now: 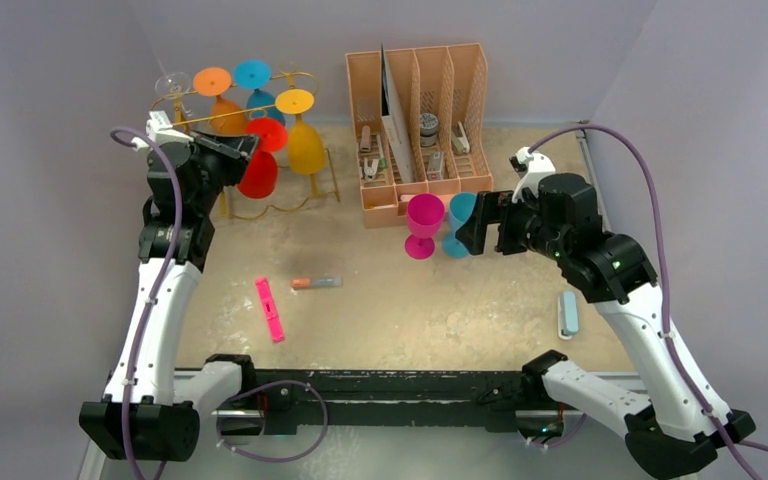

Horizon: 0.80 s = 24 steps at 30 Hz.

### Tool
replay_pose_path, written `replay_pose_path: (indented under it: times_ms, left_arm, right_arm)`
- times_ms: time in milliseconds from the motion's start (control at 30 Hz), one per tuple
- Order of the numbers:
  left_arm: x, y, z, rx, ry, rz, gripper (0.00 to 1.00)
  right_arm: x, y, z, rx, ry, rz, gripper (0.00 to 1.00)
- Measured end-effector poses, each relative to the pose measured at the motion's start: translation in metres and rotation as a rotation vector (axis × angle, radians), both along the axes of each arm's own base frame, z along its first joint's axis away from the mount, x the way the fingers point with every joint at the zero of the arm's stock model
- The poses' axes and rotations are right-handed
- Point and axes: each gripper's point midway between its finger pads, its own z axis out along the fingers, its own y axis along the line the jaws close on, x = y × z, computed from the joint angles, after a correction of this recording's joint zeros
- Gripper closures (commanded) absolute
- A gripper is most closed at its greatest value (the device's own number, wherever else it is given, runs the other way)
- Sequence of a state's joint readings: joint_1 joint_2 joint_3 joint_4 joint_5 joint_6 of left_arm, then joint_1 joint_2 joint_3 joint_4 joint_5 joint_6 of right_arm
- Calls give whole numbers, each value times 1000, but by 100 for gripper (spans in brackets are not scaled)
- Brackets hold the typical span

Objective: Take the wine glass off the wine glass rack
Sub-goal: Pick up the wine glass from the wine rack, then place the wine glass at the center of the board.

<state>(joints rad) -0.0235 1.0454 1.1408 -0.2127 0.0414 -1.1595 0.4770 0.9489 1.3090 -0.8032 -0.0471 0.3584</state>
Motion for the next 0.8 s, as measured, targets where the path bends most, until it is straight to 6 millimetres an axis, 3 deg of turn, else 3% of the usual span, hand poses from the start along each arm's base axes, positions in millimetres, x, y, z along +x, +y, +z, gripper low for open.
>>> replay_pose_path:
  times_ms: [133, 433, 633, 800]
  left_arm:
    - [-9, -13, 7, 90, -35, -105, 100]
    - [-46, -74, 5, 256, -132, -559, 100]
    - [-76, -102, 0, 277, -188, -833, 100]
    - [-98, -115, -5, 293, -227, -952, 100]
  right_arm:
    - [0, 3, -2, 4, 14, 15, 1]
    - [-1, 17, -2, 44, 59, 58, 1]
    - [-9, 42, 4, 141, 103, 165, 5]
    - [-13, 64, 8, 226, 154, 255, 16]
